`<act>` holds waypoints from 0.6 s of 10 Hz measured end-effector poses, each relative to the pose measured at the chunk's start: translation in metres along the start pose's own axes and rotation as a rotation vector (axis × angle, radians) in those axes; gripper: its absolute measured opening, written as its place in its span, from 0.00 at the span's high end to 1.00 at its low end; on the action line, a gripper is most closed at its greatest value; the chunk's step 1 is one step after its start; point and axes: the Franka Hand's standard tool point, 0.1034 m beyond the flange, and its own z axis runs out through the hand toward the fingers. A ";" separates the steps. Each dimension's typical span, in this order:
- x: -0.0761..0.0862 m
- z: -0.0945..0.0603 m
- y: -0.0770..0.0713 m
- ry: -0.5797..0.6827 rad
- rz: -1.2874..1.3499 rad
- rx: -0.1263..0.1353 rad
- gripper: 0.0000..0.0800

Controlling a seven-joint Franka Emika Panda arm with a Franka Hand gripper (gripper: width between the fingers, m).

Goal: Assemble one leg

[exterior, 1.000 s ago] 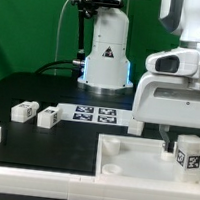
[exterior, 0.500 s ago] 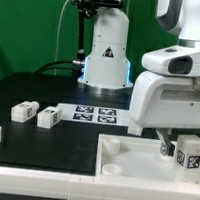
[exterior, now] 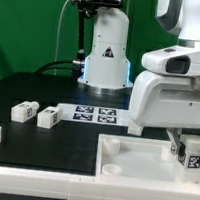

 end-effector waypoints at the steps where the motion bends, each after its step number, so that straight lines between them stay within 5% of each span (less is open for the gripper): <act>1: 0.000 0.000 0.000 0.001 0.232 -0.002 0.64; 6: -0.001 0.001 0.000 -0.016 0.998 0.005 0.64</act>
Offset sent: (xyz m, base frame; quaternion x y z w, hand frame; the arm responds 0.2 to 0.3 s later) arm -0.0036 -0.0078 -0.0045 -0.0345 -0.0120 0.3780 0.9251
